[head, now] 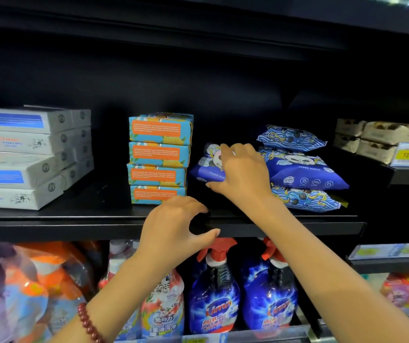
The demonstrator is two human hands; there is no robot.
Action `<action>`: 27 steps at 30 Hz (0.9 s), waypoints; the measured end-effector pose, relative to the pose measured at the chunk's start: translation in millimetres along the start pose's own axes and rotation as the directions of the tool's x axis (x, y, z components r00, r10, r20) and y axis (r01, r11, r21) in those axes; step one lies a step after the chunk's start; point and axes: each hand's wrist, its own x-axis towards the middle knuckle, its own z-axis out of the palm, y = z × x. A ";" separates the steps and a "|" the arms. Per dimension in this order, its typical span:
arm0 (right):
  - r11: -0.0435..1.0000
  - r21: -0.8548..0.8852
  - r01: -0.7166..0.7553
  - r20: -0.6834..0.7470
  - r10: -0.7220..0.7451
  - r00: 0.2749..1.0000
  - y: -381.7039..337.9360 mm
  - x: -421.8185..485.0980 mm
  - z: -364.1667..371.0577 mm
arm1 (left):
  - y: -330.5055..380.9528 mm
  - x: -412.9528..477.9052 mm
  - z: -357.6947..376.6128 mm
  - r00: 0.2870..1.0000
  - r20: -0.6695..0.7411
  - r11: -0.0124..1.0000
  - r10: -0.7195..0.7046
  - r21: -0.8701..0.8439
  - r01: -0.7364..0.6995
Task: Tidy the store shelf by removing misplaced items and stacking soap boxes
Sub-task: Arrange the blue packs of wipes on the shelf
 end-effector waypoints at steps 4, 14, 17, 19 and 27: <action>0.999 -0.016 0.051 -0.125 -0.053 0.991 6.3 2.2 -18.3 | 0.9 0.6 -2.0 0.999 0.033 1.000 -0.009 0.007 0.009; 0.987 0.162 0.006 -0.041 0.000 0.999 98.0 -10.0 -67.9 | 21.6 22.2 4.7 0.992 0.127 0.999 0.013 -0.039 -0.008; 0.982 0.183 -0.033 -0.017 0.036 0.999 125.5 -13.5 -70.4 | 28.5 31.3 10.9 0.986 0.168 0.999 0.019 -0.034 -0.013; 0.980 0.193 -0.041 -0.005 0.043 0.999 139.6 -14.2 -71.5 | 32.0 34.4 15.5 0.986 0.160 0.999 0.042 -0.034 -0.037; 0.939 0.343 0.021 0.159 -0.081 0.984 162.0 -3.3 -67.0 | 31.2 39.4 20.9 0.991 0.132 0.998 0.005 -0.068 0.004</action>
